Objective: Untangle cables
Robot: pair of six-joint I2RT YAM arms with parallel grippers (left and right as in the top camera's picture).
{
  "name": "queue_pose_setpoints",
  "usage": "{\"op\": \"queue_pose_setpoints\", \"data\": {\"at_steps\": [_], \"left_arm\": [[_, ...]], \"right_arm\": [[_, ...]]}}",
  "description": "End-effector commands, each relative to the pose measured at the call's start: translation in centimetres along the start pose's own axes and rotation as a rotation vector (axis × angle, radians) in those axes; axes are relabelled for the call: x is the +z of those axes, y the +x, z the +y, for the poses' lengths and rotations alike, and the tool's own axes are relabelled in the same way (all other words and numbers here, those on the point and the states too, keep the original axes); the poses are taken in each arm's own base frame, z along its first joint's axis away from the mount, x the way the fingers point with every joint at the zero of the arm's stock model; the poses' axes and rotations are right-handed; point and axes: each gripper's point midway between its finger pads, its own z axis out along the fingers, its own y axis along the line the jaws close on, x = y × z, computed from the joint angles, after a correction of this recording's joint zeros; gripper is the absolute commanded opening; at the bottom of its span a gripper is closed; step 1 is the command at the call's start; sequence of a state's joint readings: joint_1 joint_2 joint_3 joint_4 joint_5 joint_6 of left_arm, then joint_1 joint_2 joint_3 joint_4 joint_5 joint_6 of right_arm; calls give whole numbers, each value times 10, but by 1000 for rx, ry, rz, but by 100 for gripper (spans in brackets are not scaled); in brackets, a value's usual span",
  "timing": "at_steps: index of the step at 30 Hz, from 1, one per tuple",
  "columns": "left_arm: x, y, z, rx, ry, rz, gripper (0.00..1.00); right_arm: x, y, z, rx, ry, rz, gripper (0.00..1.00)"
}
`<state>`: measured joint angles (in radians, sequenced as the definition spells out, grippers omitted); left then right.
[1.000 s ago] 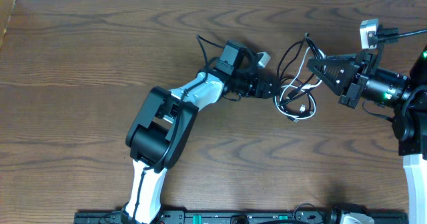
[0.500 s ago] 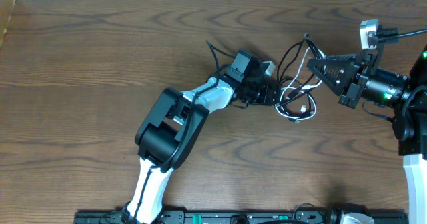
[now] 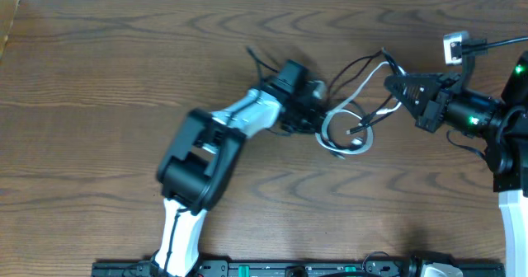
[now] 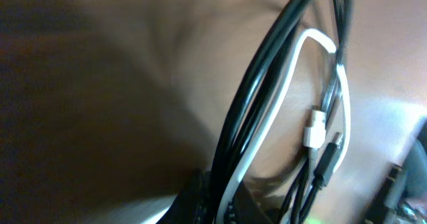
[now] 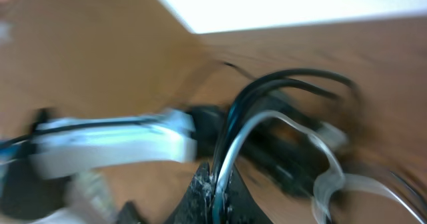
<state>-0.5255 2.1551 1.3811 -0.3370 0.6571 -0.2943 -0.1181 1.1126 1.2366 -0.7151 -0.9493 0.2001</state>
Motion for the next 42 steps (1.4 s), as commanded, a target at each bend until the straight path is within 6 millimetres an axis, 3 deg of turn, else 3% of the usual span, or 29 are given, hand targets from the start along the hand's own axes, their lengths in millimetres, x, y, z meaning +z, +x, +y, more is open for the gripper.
{"op": "queue_pose_setpoints", "data": {"at_steps": [1,8,12,15,23,28,37,39,42], "left_arm": [[-54,-21,59,-11,-240,-117,7],[-197,-40,70,-60,-406,-352,8],[-255,-36,73,-102,-434,-455,7],[-284,-32,78,-132,-448,-509,8],[-327,-27,94,-137,-514,-589,7],[-357,-22,108,-183,-539,-654,7],[-423,-6,123,-248,-601,-813,7],[-426,-5,118,-238,-584,-823,7],[-412,-12,93,-175,-460,-804,8]], "right_arm": [[-7,-1,-64,50,332,-14,1],[-28,27,-155,279,743,47,1],[-49,33,-196,375,904,33,1],[-64,40,-223,438,985,37,1],[-107,75,-283,657,1116,80,1],[-120,99,-304,772,1136,122,1],[-126,112,-321,847,1117,129,1],[-119,110,-318,830,1067,138,3],[-102,103,-310,787,947,146,13]]}}
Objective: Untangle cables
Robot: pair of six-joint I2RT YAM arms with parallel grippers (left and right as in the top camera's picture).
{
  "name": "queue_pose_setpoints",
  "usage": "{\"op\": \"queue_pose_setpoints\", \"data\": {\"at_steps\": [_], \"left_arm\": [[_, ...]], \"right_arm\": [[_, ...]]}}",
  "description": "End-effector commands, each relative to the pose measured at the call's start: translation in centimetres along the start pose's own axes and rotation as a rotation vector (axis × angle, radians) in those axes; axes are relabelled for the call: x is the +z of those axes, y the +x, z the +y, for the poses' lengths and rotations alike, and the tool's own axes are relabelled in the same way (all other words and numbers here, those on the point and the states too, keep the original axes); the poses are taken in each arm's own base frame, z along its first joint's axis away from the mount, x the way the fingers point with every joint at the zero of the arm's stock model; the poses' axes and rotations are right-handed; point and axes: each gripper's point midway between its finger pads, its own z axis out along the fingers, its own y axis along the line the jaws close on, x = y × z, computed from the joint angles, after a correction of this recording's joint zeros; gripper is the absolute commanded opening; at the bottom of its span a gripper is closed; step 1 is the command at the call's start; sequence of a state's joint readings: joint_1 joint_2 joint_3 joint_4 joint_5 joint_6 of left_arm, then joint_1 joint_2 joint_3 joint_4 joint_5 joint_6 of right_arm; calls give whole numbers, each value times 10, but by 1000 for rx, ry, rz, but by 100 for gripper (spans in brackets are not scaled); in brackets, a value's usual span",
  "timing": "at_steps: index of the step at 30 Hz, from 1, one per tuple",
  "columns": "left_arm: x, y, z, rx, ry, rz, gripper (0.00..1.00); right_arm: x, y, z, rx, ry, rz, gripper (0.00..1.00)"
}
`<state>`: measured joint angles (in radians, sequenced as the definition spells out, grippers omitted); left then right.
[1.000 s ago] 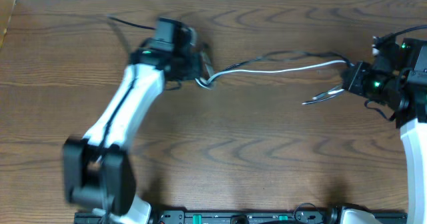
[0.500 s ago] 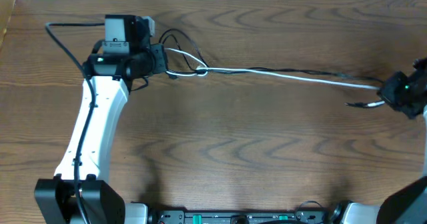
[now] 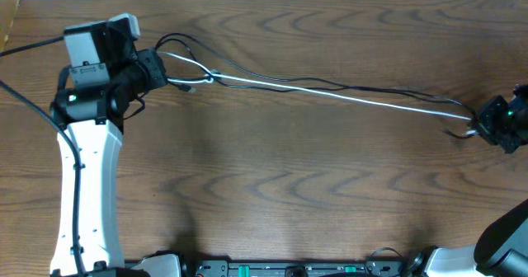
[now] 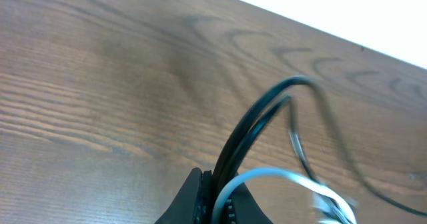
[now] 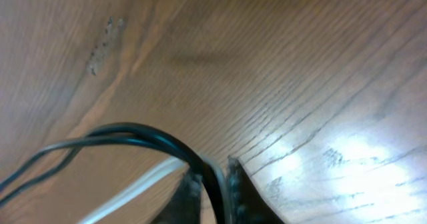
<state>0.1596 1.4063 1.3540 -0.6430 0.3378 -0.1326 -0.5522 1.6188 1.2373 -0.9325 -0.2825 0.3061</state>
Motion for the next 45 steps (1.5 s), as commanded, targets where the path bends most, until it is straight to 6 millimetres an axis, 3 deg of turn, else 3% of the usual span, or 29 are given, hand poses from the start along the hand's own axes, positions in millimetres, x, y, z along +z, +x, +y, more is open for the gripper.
{"op": "queue_pose_setpoints", "data": {"at_steps": [1,3,5,8,12,17,22,27,35,41,45], "left_arm": [[-7,-4,-15,21,80,-15,7],[-7,3,-40,57,181,13,8],[-7,11,-62,91,248,37,8],[-6,24,-91,140,310,71,7],[-6,40,-126,204,376,101,7],[-9,44,-149,185,432,109,7],[-26,41,-179,89,617,138,7],[-35,43,-191,-58,687,211,7],[-44,48,-199,-180,738,298,7],[-45,49,-200,-239,735,326,8],[-46,51,-203,-259,739,343,7]], "right_arm": [[-3,-7,4,-56,-51,-12,15],[-4,-3,19,-119,-140,5,24],[-6,1,33,-183,-220,18,43],[-13,11,59,-300,-365,34,61],[-33,32,106,-500,-628,39,72],[-67,66,159,-695,-899,31,68],[-85,105,200,-855,-1010,52,68],[-93,143,246,-945,-1092,104,68],[-90,186,304,-1010,-1076,88,67],[-71,211,322,-1022,-951,49,65],[-70,232,333,-1072,-941,28,64]]}}
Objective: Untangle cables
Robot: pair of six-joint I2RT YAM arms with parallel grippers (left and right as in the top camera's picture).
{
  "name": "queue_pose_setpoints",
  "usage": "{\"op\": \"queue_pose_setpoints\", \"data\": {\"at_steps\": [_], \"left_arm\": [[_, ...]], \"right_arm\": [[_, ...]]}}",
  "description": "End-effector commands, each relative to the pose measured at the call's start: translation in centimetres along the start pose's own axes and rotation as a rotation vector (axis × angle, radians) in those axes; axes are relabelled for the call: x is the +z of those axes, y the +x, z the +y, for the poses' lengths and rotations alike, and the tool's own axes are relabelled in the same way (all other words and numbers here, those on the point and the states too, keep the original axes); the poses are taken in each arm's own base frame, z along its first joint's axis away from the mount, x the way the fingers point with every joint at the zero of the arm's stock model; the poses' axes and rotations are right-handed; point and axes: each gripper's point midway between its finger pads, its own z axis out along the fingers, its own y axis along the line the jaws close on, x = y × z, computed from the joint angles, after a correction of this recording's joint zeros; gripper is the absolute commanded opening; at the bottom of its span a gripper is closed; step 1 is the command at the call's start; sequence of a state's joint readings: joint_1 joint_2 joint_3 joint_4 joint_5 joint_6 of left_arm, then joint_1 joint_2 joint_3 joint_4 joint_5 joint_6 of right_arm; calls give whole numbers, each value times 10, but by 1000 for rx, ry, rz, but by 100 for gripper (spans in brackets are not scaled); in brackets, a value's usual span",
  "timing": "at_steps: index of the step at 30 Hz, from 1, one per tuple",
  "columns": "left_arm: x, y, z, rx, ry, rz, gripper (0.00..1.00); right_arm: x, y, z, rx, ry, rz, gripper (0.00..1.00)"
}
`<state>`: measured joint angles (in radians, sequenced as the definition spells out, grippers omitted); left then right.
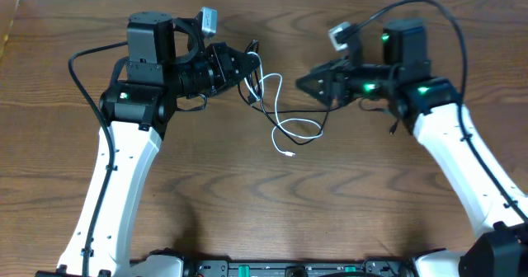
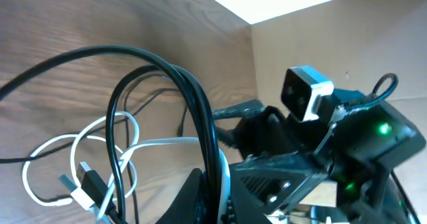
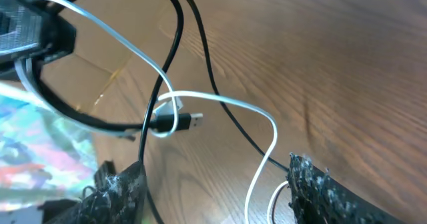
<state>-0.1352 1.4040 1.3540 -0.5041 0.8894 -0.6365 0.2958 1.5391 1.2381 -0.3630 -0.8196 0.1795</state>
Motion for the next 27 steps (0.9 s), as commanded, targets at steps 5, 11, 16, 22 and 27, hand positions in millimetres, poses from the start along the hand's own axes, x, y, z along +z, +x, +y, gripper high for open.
{"op": "queue_pose_setpoints", "data": {"at_steps": [5,11,16,22,27], "left_arm": [[5,16,-20,-11,51,52,7],[13,28,-29,6,64,90,7],[14,29,-29,6,65,92,8],[14,30,-30,4,70,98,7],[14,29,-30,5,66,94,7]], "right_arm": [[17,-5,9,-46,114,-24,59],[35,3,3,20,176,-8,56],[47,10,-24,193,280,-23,55],[61,7,-27,244,231,-39,52],[62,7,-20,225,191,-28,53]]}}
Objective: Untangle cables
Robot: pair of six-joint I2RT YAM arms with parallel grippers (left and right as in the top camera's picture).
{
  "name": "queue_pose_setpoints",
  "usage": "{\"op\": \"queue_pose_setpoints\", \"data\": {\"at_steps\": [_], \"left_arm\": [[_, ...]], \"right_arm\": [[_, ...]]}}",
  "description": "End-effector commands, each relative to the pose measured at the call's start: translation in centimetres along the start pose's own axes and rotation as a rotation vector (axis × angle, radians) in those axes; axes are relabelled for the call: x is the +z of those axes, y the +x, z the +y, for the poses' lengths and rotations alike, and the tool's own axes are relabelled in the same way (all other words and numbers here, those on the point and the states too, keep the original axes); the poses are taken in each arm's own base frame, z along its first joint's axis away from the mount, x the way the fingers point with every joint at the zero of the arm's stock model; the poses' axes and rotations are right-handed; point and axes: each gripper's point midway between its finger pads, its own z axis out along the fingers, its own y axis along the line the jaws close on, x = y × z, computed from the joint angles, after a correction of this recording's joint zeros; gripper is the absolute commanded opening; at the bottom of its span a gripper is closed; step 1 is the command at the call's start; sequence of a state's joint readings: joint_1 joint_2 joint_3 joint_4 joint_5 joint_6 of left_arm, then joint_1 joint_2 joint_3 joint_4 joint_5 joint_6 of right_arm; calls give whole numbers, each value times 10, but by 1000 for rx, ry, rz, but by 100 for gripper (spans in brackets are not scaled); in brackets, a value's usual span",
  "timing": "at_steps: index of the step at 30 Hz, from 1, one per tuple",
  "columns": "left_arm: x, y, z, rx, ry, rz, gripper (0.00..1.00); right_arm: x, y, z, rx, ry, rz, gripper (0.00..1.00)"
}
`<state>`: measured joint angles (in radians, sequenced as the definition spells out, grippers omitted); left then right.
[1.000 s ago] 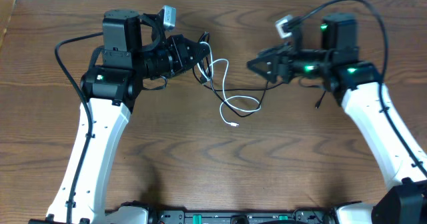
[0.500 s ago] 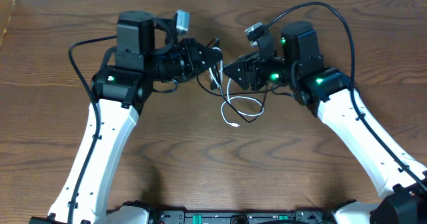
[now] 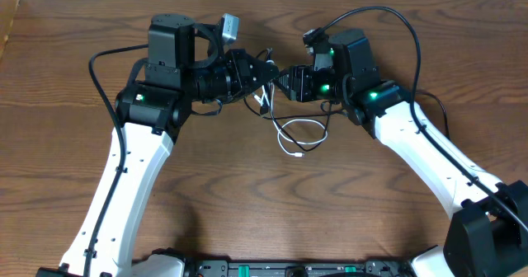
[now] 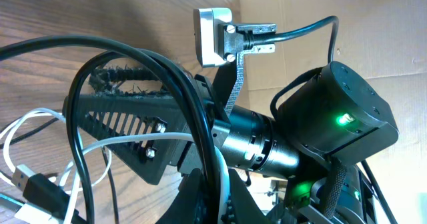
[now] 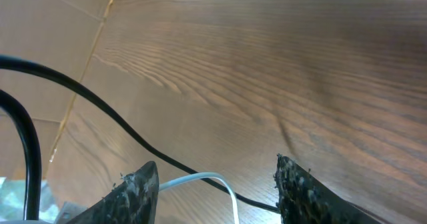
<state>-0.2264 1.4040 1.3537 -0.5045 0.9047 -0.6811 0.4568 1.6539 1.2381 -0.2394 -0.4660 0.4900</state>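
A black cable (image 3: 266, 112) and a white cable (image 3: 302, 133) hang in loose loops from my left gripper (image 3: 262, 69), which is raised above the table's middle. In the left wrist view that left gripper (image 4: 212, 176) is shut on both, and the black cable (image 4: 167, 71) arches up from it. My right gripper (image 3: 285, 79) faces it almost tip to tip. It is open (image 5: 217, 163), with the white cable (image 5: 215, 181) and a black cable (image 5: 127, 132) lying below between its fingers (image 5: 142, 184). Its ribbed fingers (image 4: 127, 121) fill the left wrist view.
Wooden table (image 3: 247, 203) all round the dangling loops. A white USB plug (image 3: 288, 153) at the white cable's end lies on the wood below the grippers. The right arm's own black lead (image 3: 388, 17) arcs over its wrist. Table's far edge behind.
My right gripper, still open, has moved left and now stands almost against the left gripper's tip. The left gripper shifted slightly right, still holding the cables. The loops hang much as before.
Both grippers were shut on the tangled bundle right of centre. Then the arms stood far apart with the cables stretched across the table. Later they were back near the middle, the right one open and the cables dangling from the left. Now the grippers nearly meet.
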Motion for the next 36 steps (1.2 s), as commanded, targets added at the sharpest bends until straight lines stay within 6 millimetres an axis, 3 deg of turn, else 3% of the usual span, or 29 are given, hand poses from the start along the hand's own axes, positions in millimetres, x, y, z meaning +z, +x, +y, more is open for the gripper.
{"op": "queue_pose_setpoints", "data": {"at_steps": [1,11,13,18,27,31,36], "left_arm": [[-3,2,-10,15,25,3,7],[-3,2,-9,88,24,3,8],[-3,4,-8,97,20,8,8],[-3,4,-7,108,18,11,8],[-2,2,-4,114,7,6,8],[0,1,0,106,-3,5,8],[-4,-4,2,96,-5,-13,8]], "right_arm": [[-2,-3,12,-19,-55,4,53],[-32,-8,13,-290,-277,30,63],[-40,-7,12,-348,-332,30,70],[-43,6,4,-408,-356,70,71],[-52,35,48,-423,-587,149,71],[-46,49,46,-391,-551,203,68],[-20,81,28,-368,-389,323,56]]}}
